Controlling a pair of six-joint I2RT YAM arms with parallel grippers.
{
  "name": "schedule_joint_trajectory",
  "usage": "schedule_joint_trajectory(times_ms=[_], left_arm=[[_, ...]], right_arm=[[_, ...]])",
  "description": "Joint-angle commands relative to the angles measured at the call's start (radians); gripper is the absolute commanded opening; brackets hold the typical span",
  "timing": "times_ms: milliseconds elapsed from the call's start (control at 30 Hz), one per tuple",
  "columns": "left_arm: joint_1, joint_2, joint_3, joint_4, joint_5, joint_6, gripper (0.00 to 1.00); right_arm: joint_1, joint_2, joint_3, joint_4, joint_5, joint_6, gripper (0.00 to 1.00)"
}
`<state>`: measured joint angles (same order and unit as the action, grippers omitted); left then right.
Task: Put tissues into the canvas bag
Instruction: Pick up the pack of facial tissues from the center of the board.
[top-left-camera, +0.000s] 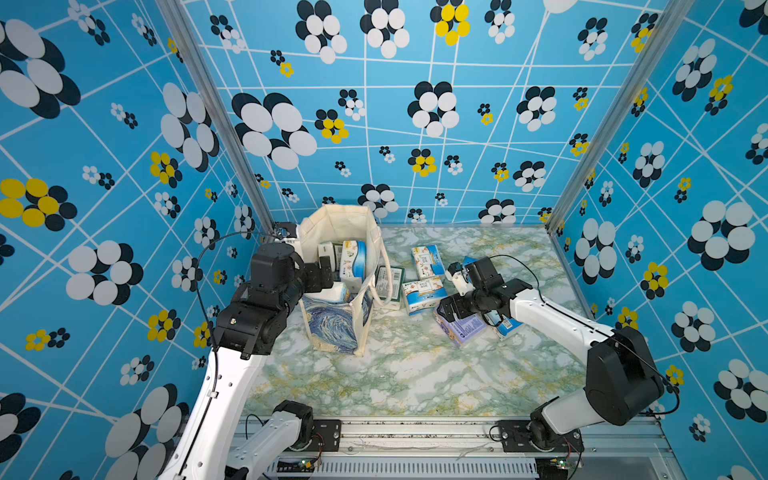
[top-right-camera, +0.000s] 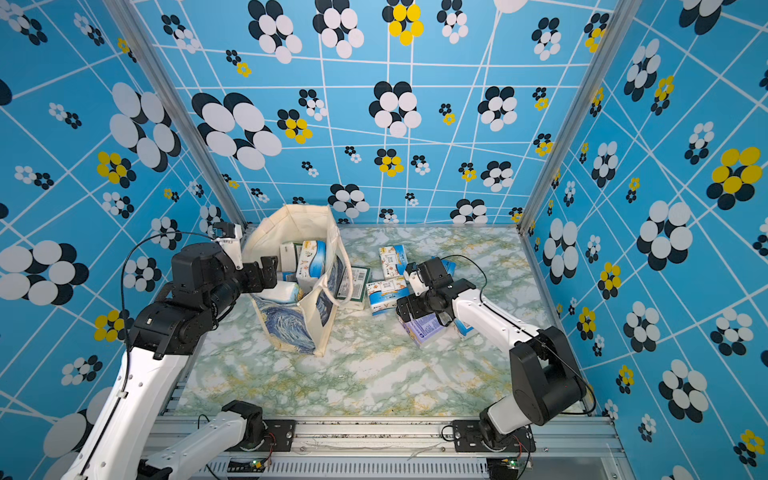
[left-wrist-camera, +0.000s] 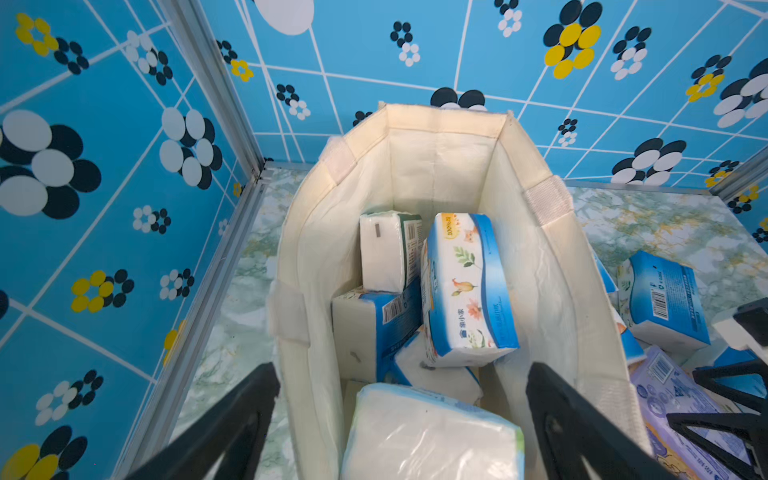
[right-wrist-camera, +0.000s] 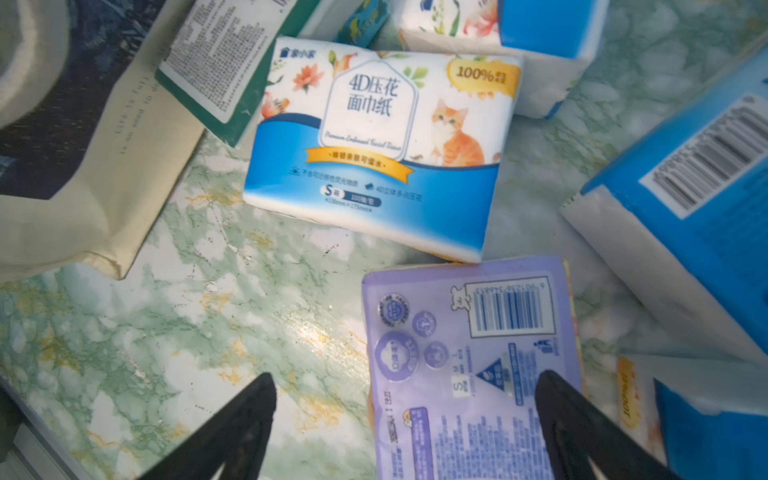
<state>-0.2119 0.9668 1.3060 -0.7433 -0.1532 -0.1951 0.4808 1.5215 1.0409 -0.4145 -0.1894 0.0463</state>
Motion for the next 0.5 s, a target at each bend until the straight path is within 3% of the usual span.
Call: schedule_joint_trajectory(times_ms=[0,233,367,467], left_arm=[[0.053,0.009,-0.028,-0.019,0.074,-0.029,0.96],[0.108,0.042,-0.078,0.038,0.138,-0.055,0.96],[0.109,0.049,-0.071,0.045,0.153,-0.051,0.96],[0.111,0.051,-0.067,0.038,0.149,-0.04,0.99]], right_arm=[[0.004,0.022,0.068,0.065,-0.033,-0.034,0.99],[0.016,0.166,0.267,0.086,0.115,0.221,0.99],[0.028,0.278,0.4,0.034,0.251,0.262,0.99],[0.029,0.371,0.508,-0.026,0.265,0.264,0.99]])
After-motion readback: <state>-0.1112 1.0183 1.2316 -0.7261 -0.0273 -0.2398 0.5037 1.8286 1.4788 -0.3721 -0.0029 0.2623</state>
